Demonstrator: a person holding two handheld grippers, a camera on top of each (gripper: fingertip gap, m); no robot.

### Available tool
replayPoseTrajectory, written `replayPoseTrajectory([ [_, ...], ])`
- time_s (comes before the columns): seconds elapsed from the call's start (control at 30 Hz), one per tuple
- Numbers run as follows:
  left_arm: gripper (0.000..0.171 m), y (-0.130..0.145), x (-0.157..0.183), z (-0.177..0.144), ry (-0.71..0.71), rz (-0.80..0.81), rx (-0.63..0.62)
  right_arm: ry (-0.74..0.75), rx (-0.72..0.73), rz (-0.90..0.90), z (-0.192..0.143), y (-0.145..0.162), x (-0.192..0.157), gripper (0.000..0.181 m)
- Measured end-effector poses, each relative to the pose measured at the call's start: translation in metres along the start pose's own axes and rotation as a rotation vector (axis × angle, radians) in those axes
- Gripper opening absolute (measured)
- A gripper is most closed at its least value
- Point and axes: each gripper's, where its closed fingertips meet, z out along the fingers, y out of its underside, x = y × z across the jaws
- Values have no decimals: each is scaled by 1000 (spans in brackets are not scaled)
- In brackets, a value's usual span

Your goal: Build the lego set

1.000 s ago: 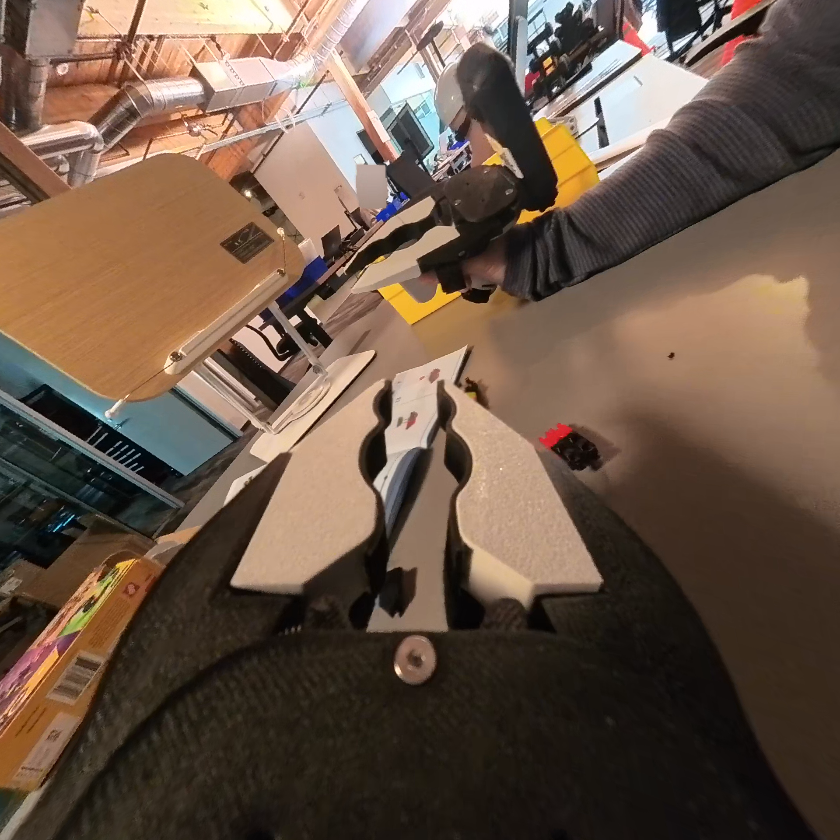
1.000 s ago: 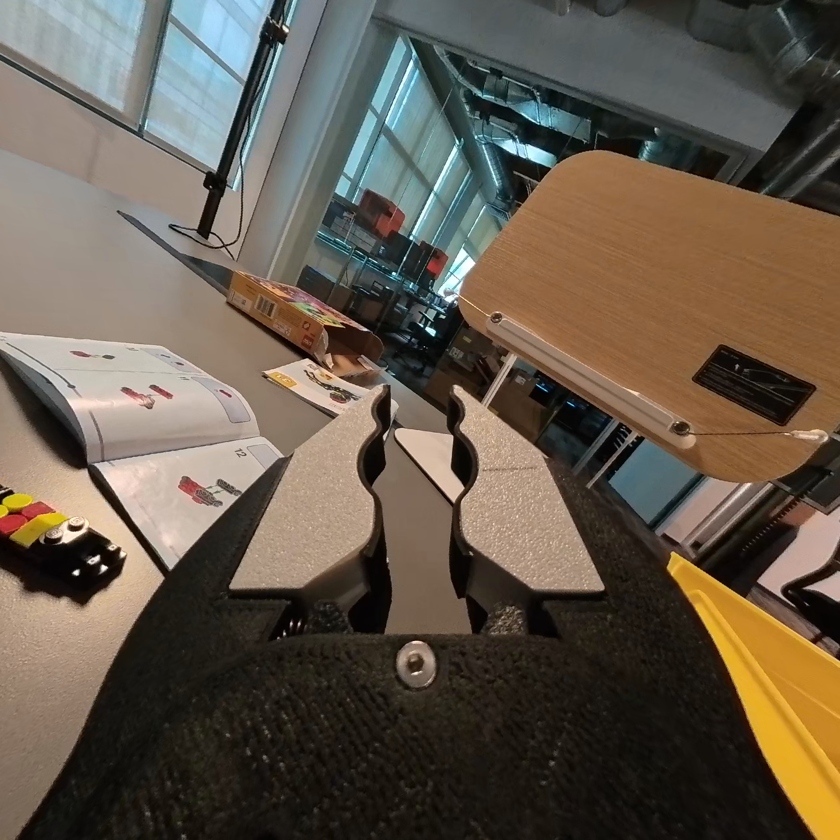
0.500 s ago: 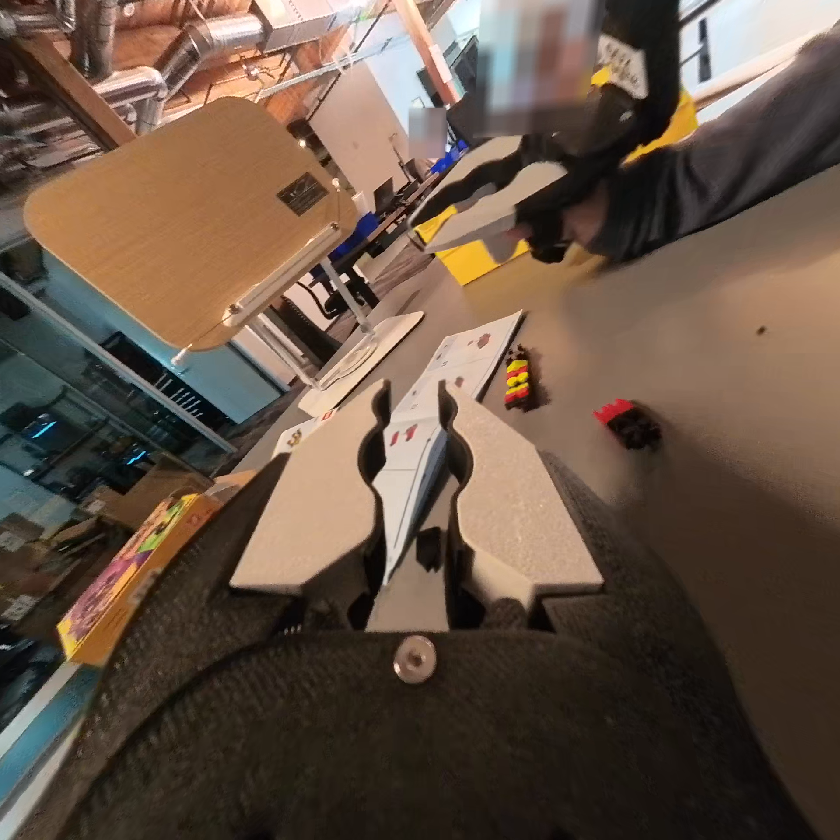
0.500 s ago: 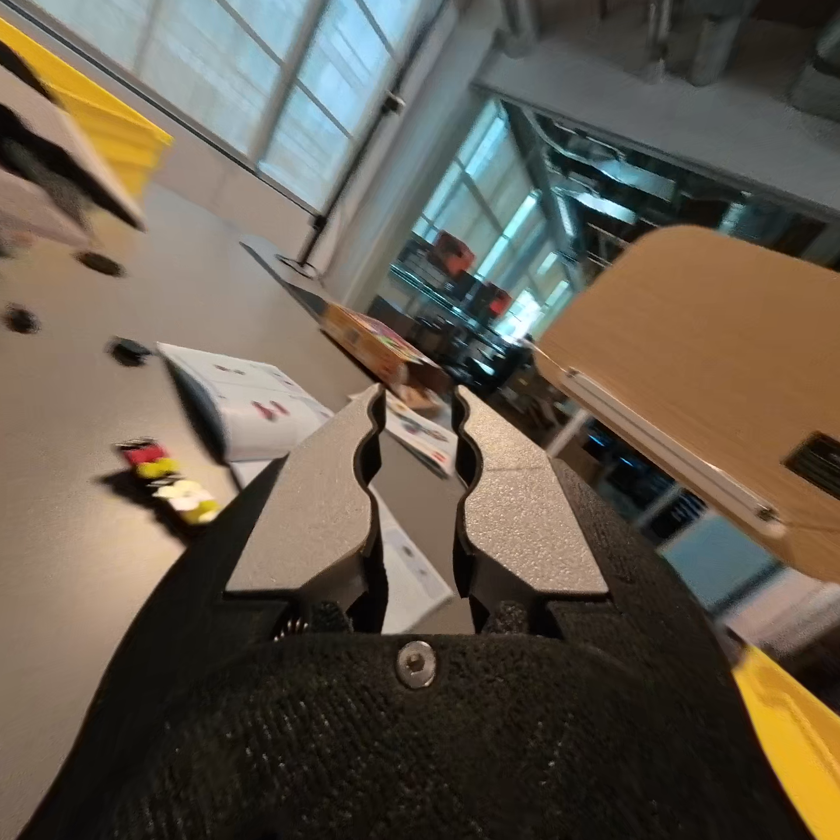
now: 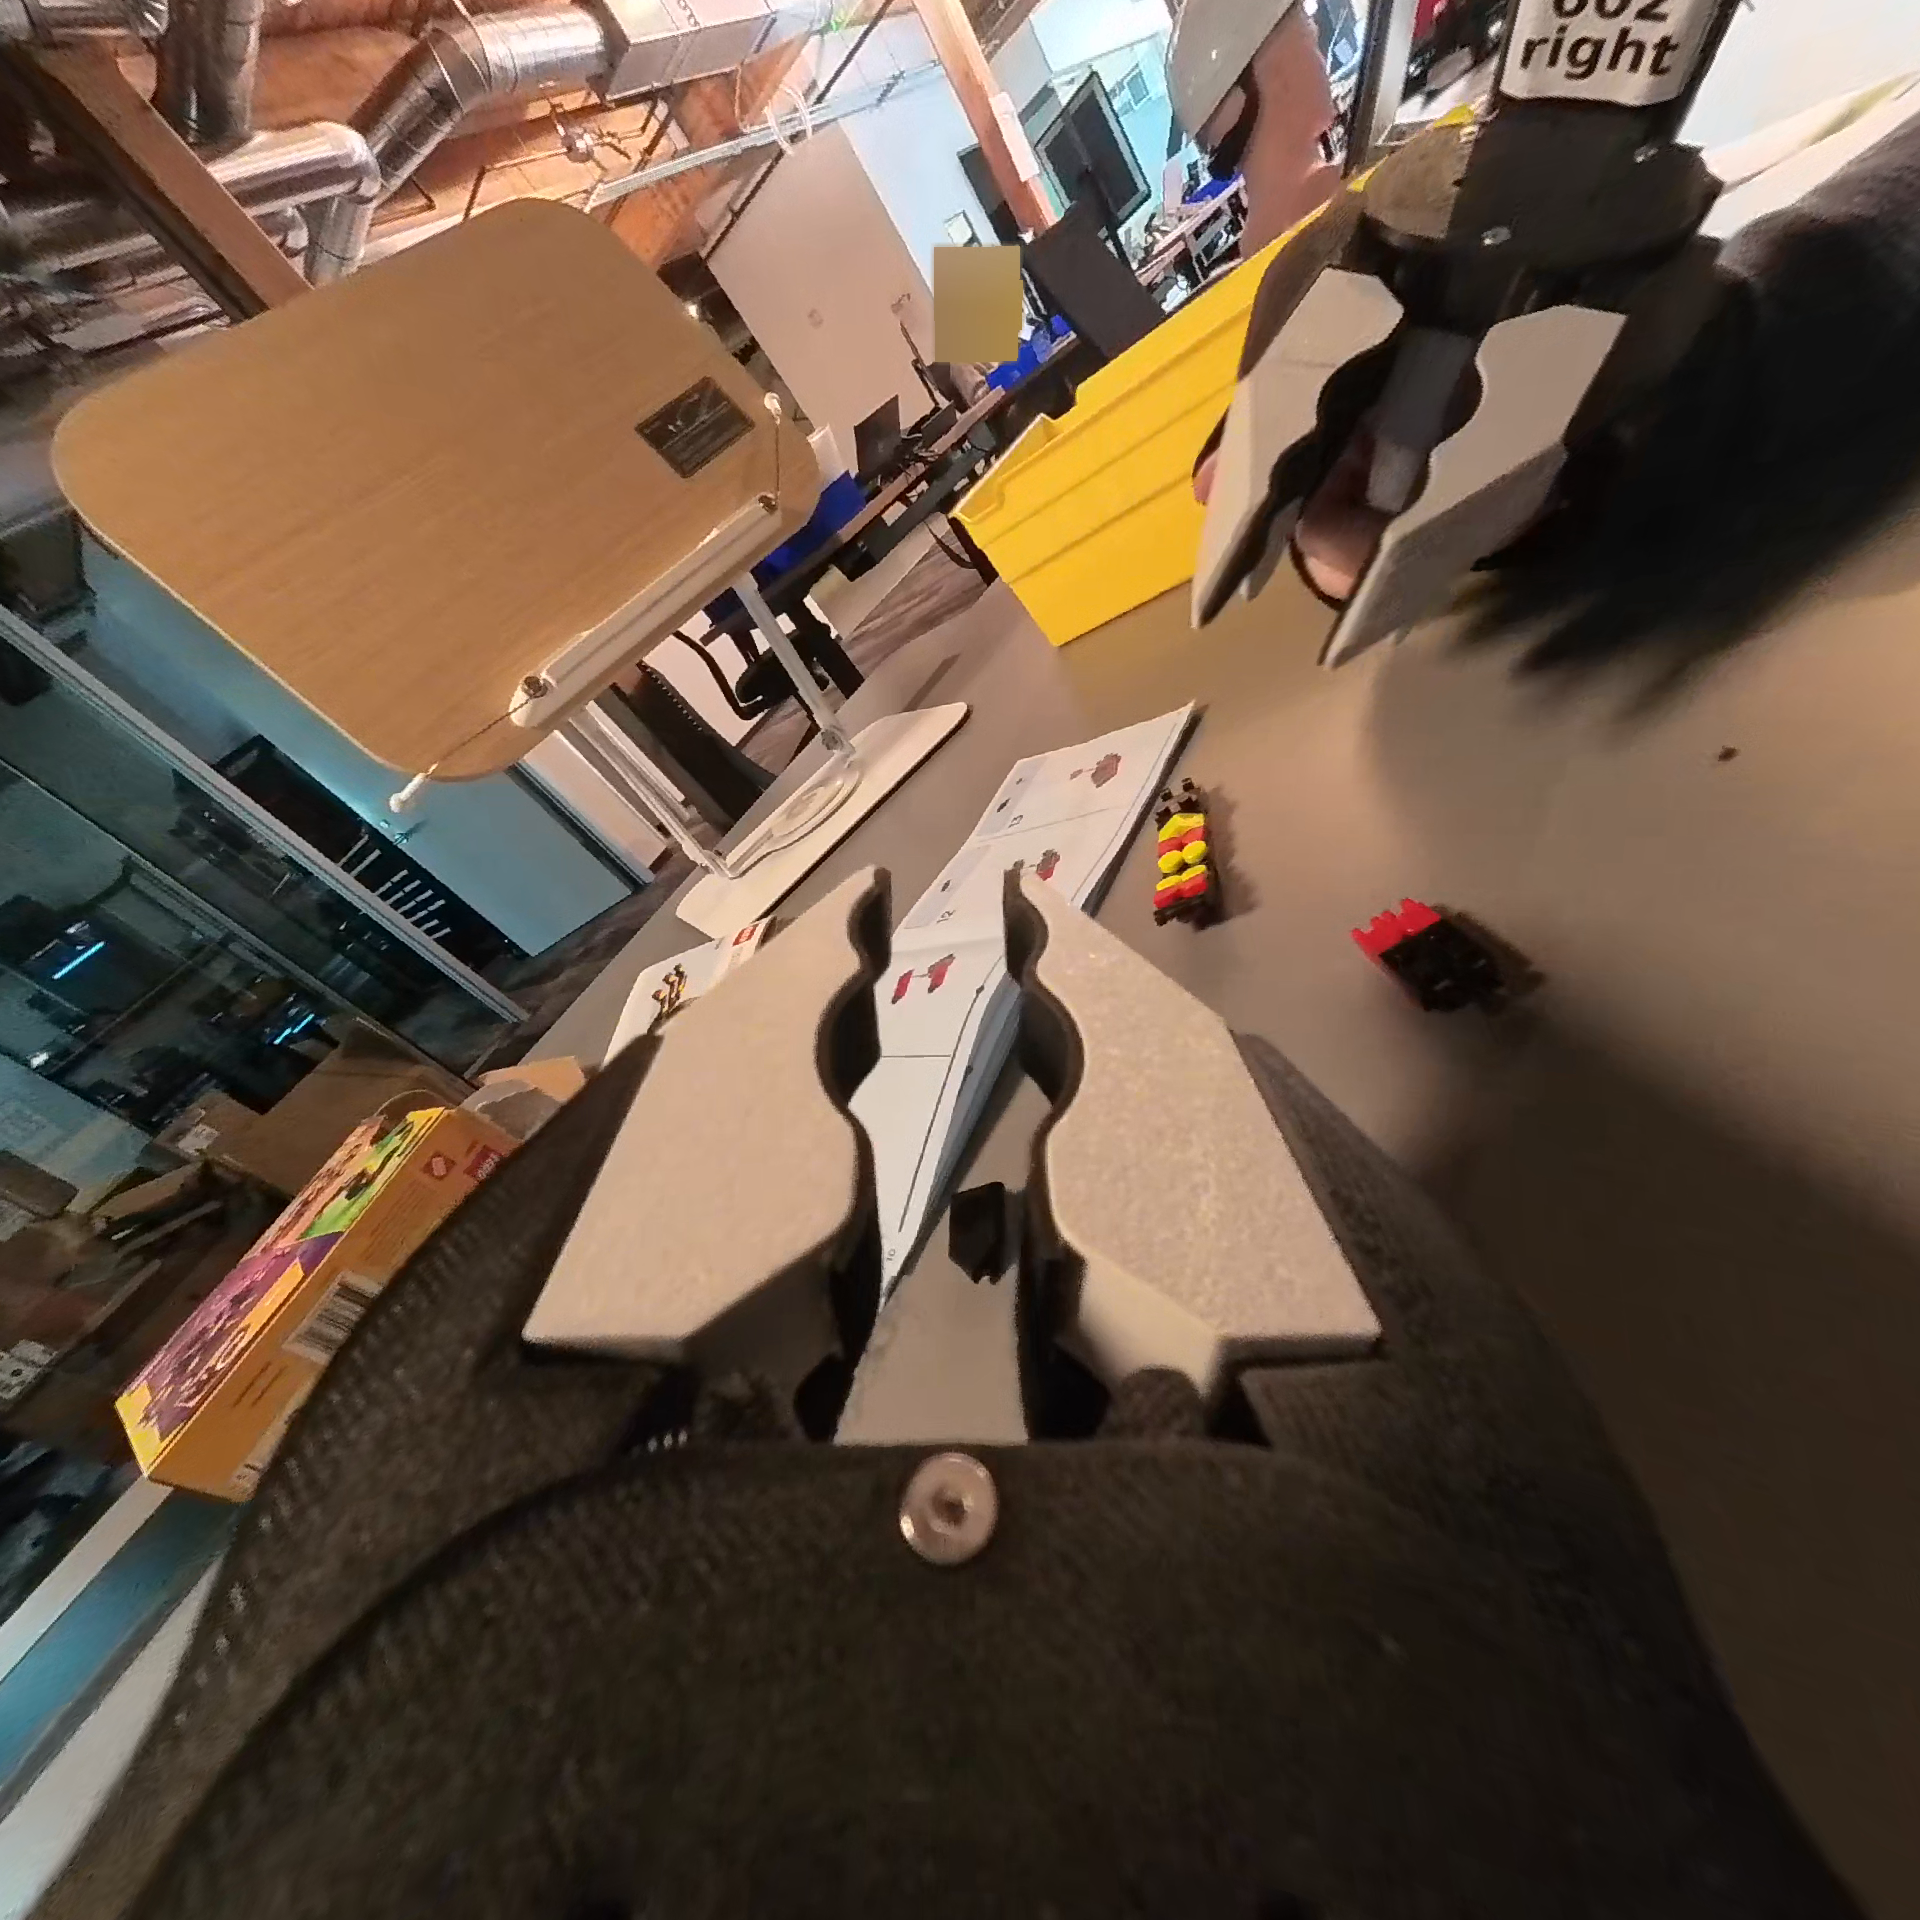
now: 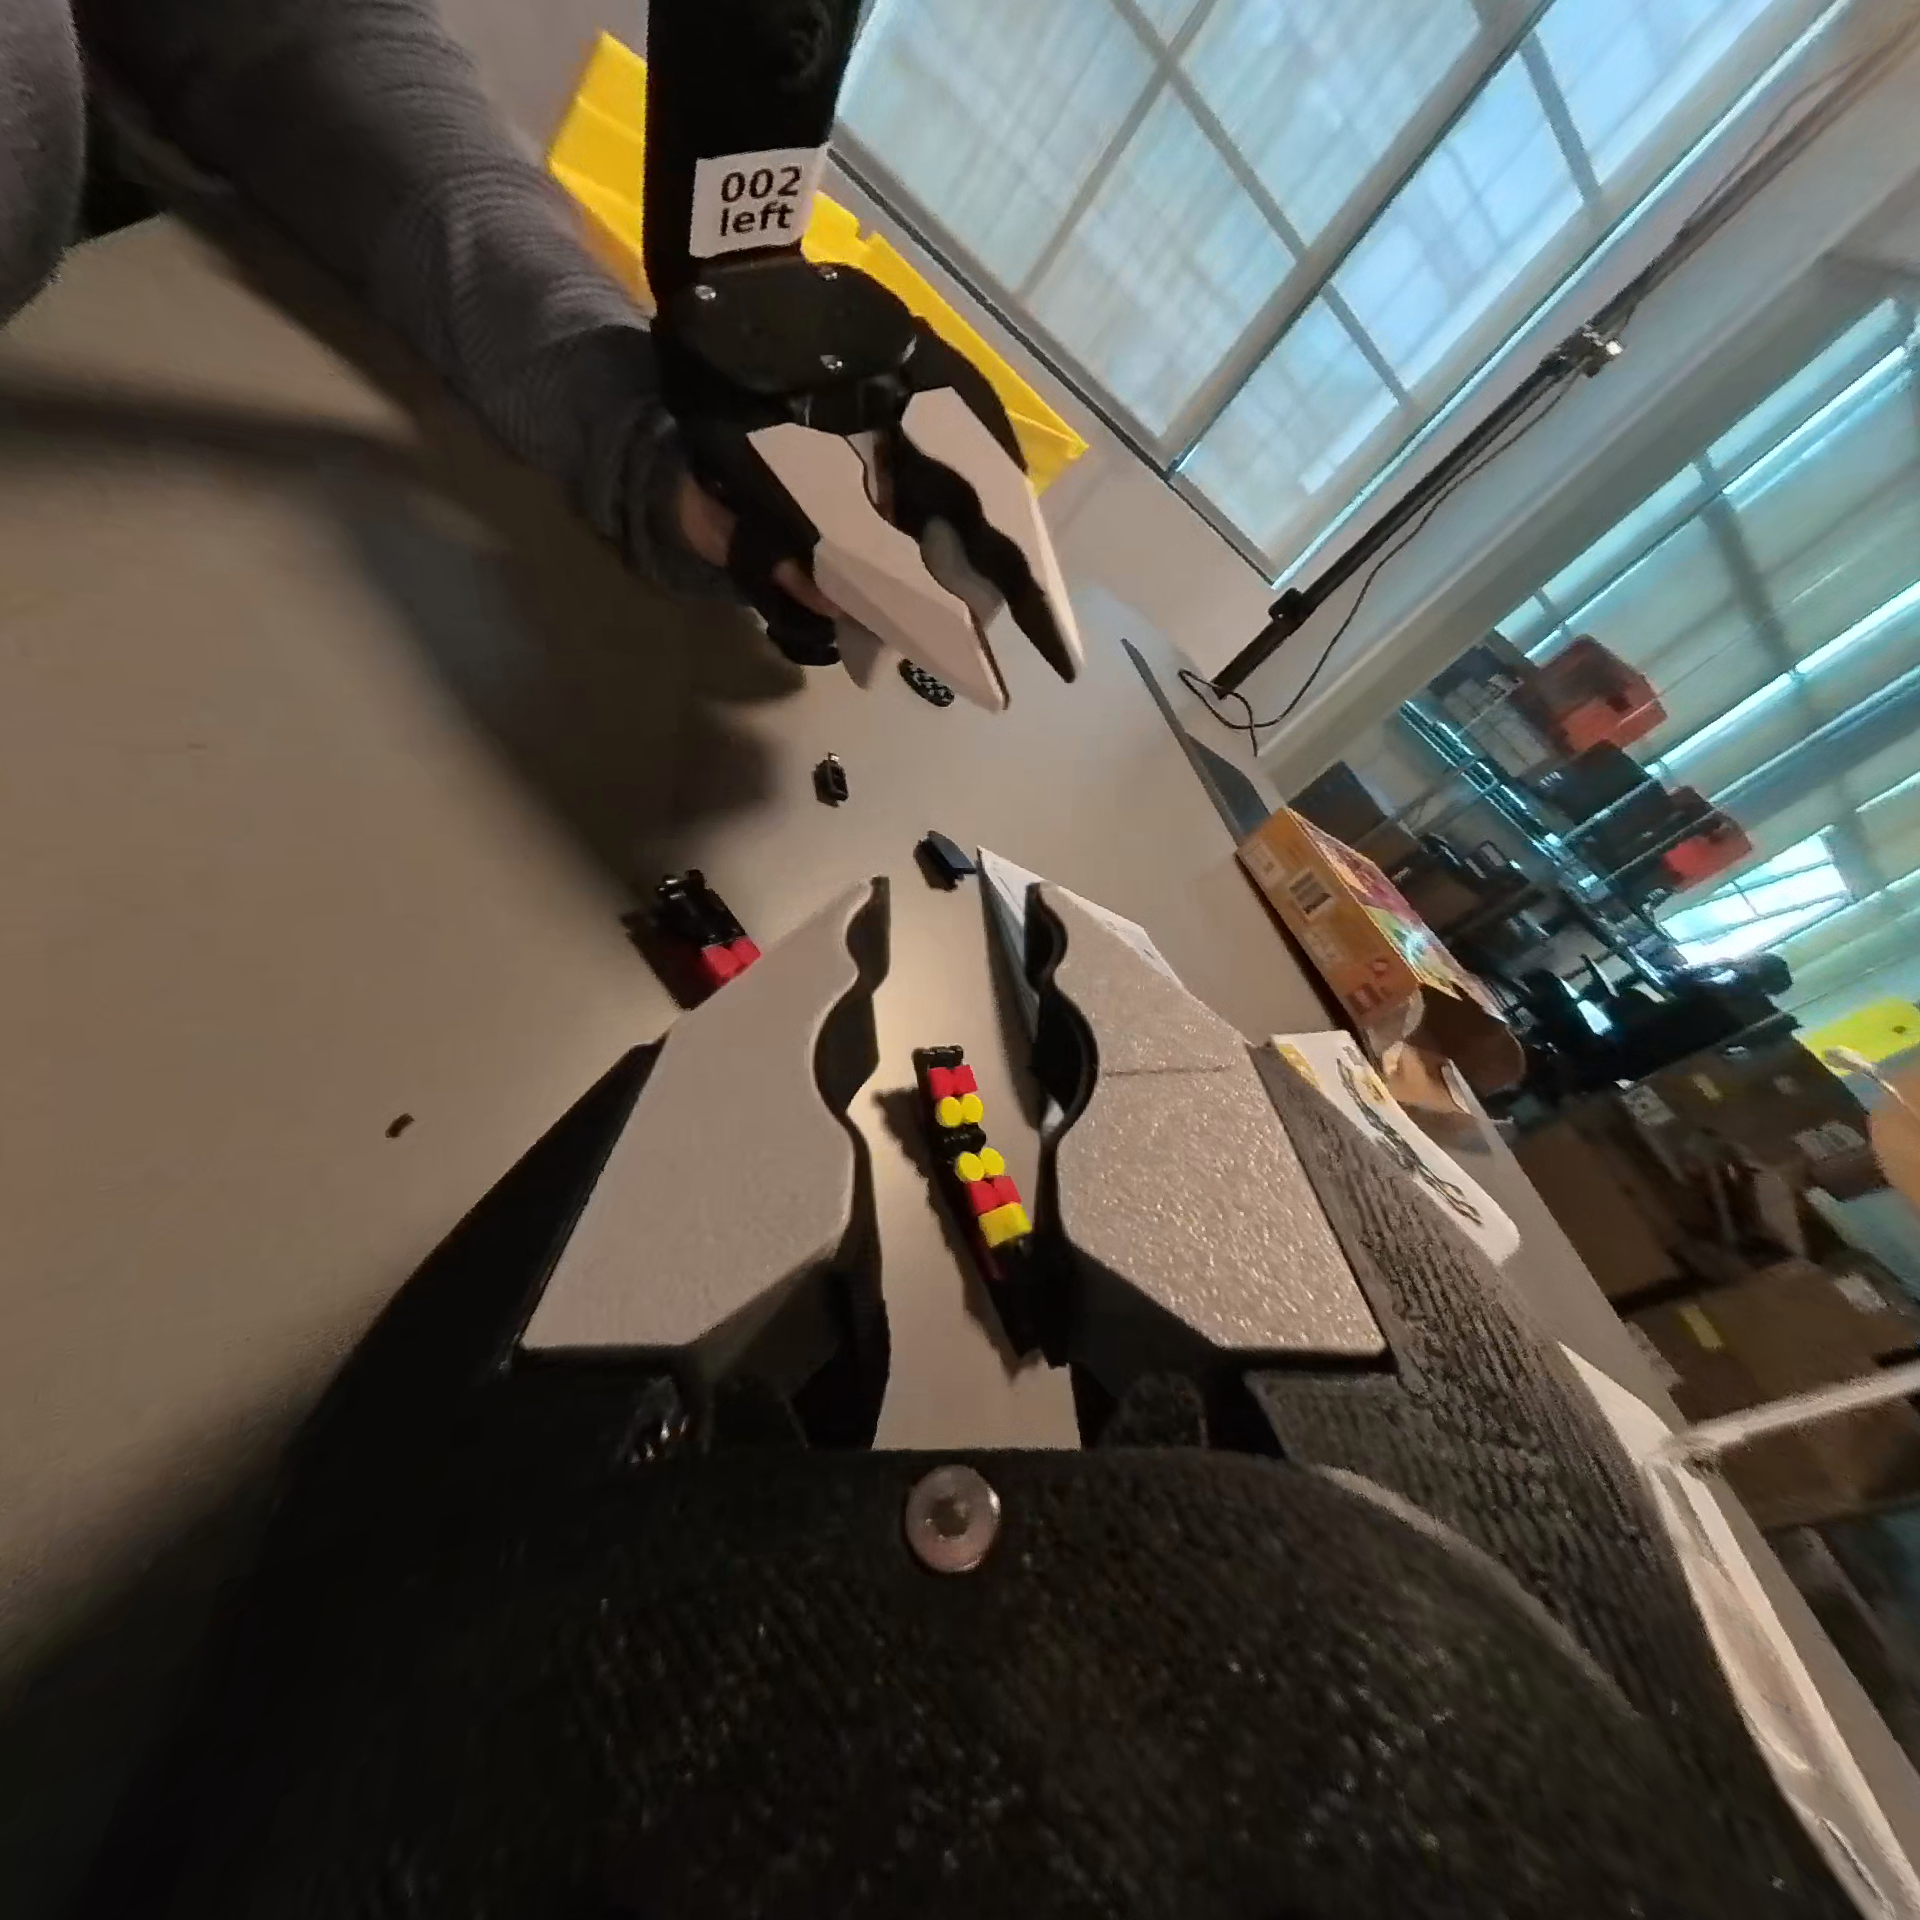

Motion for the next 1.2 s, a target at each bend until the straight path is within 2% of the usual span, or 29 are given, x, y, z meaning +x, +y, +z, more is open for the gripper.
replayPoseTrajectory([
  [0.3,20,0,0,0,10,-31,3,91,5,30,-8,4,20,23],
  [1.03,21,0,2,1,23,-23,4,203,15,4,-17,6,40,24],
  [1.2,21,1,4,2,32,-10,0,279,10,12,-23,9,52,21],
])
